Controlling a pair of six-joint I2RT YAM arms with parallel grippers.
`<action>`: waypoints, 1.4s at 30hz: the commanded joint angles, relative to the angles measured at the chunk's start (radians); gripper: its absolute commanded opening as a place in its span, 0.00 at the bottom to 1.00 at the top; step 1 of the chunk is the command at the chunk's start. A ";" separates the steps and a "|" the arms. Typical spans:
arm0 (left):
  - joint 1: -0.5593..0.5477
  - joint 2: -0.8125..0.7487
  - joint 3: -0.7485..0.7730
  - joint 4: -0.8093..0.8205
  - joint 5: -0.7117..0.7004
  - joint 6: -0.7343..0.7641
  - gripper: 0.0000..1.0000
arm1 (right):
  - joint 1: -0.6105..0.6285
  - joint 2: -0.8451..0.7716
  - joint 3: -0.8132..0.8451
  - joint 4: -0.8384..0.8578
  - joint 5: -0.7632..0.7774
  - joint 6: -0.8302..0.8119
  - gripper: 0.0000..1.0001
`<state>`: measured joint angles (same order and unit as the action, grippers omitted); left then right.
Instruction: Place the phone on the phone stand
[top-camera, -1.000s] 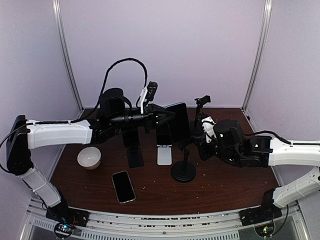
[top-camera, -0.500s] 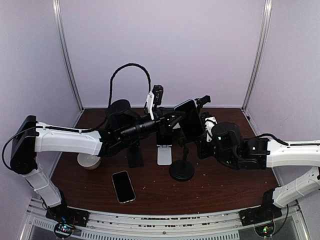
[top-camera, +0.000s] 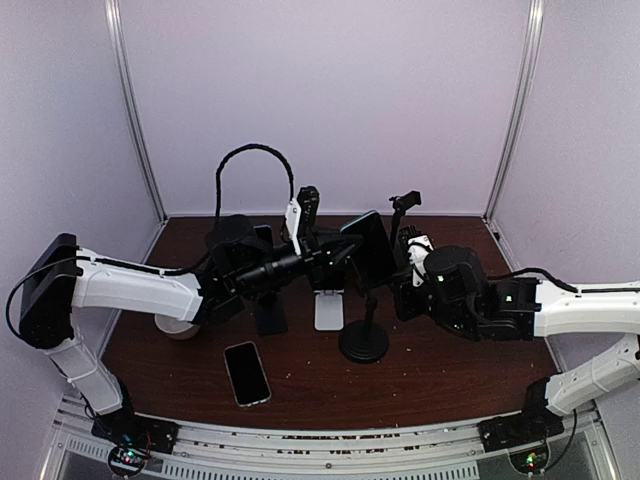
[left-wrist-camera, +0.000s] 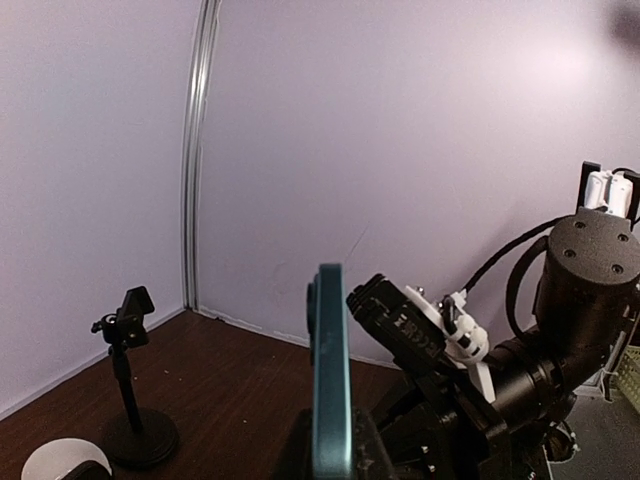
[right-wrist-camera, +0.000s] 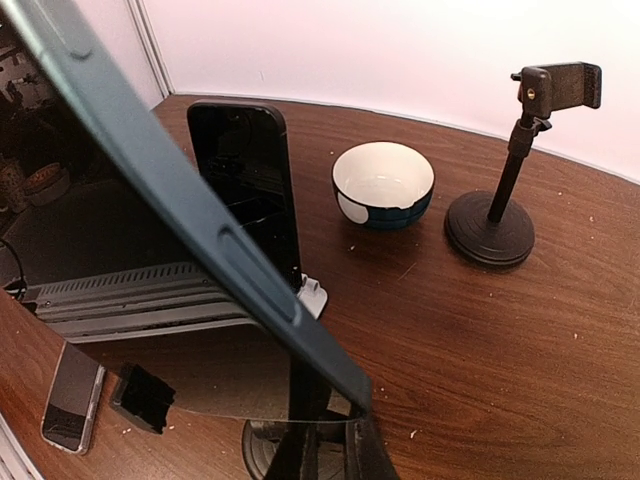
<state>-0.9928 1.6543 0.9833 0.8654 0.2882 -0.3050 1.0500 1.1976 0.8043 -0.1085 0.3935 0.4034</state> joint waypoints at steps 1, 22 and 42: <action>-0.008 -0.044 -0.062 -0.239 0.033 0.001 0.00 | 0.006 -0.039 -0.011 0.053 0.024 -0.008 0.00; -0.020 -0.088 0.055 -0.830 -0.015 0.030 0.00 | -0.030 -0.049 -0.043 0.026 0.099 -0.022 0.00; -0.028 -0.136 0.075 -0.966 -0.061 0.107 0.00 | -0.112 -0.051 -0.052 -0.045 0.025 -0.145 0.00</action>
<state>-1.0157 1.5146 1.1038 0.2726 0.2195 -0.2436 0.9962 1.1595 0.7612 -0.0681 0.2962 0.2756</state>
